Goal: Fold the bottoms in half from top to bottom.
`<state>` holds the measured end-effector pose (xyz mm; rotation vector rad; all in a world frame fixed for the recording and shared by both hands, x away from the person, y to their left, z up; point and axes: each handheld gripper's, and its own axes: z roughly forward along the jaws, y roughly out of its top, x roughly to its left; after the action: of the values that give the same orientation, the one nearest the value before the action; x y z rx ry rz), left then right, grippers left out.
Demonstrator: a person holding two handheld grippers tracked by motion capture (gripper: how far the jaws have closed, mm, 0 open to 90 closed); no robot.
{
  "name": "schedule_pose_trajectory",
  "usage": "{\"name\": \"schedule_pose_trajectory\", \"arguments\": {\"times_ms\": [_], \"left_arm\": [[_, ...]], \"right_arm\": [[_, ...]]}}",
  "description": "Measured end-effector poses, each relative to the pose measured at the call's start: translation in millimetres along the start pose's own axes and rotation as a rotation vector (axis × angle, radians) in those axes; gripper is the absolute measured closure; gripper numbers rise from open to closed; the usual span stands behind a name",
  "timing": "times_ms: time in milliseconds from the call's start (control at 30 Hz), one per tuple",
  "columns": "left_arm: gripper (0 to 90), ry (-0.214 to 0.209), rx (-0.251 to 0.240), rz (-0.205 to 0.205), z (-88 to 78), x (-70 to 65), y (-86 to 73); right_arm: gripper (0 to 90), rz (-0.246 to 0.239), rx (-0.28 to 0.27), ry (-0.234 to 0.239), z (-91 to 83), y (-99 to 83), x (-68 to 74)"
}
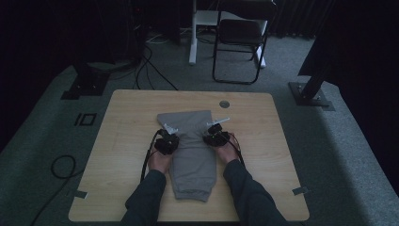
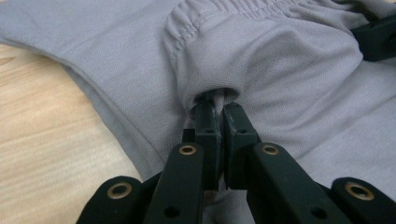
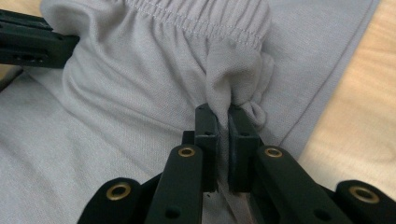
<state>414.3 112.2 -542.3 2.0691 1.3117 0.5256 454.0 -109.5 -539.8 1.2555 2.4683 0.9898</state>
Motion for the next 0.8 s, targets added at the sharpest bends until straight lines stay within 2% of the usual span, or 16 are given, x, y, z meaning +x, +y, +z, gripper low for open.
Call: {"name": "schedule_pose_trajectory", "arguments": {"times_ms": [33, 100, 167, 300, 367, 467, 567, 633, 667, 733, 767, 800], "left_arm": [[86.7, -0.008, -0.002, 0.0, 0.5, 1.9, 1.7], [86.7, -0.026, -0.011, -0.029, -3.5, 8.3, 7.3], [86.8, -0.034, -0.047, -0.034, -14.8, 11.6, 14.3], [86.8, -0.054, -0.153, -0.025, -55.1, 13.7, 36.3], [86.8, -0.062, -0.203, -0.012, -76.9, 11.1, 45.4], [86.8, -0.077, -0.256, 0.0, -103.6, 4.4, 47.3], [86.7, -0.106, -0.268, -0.002, -118.4, -3.8, 33.0], [86.6, -0.133, -0.248, 0.003, -121.7, -11.6, 12.9], [86.5, -0.138, -0.241, 0.002, -121.5, -14.2, 4.6], [86.3, -0.158, -0.193, 0.008, -115.4, -21.4, -18.5], [86.0, -0.155, -0.167, 0.016, -111.0, -24.7, -30.1], [85.8, -0.176, -0.145, -0.003, -105.7, -26.4, -42.3]], "right_arm": [[85.4, -0.018, 0.002, -0.006, 1.2, 2.2, -1.1], [85.6, 0.004, 0.004, -0.006, 0.4, 6.4, -4.5], [85.7, 0.019, -0.033, -0.002, -8.2, 10.9, -6.5], [85.6, 0.017, -0.141, 0.01, -40.0, 22.4, -6.8], [85.6, -0.001, -0.198, 0.013, -60.3, 29.3, -4.0], [85.6, -0.046, -0.27, 0.019, -91.7, 34.4, 4.8], [85.5, -0.105, -0.29, 0.011, -110.0, 26.0, 16.3], [85.4, -0.126, -0.286, 0.023, -115.8, 11.2, 23.2], [85.4, -0.119, -0.284, 0.04, -115.9, 2.1, 25.6], [85.2, -0.115, -0.254, 0.068, -111.3, -16.9, 30.4], [85.1, -0.128, -0.227, 0.063, -106.2, -28.5, 34.0], [84.9, -0.149, -0.196, 0.062, -100.4, -40.0, 36.9]]}}
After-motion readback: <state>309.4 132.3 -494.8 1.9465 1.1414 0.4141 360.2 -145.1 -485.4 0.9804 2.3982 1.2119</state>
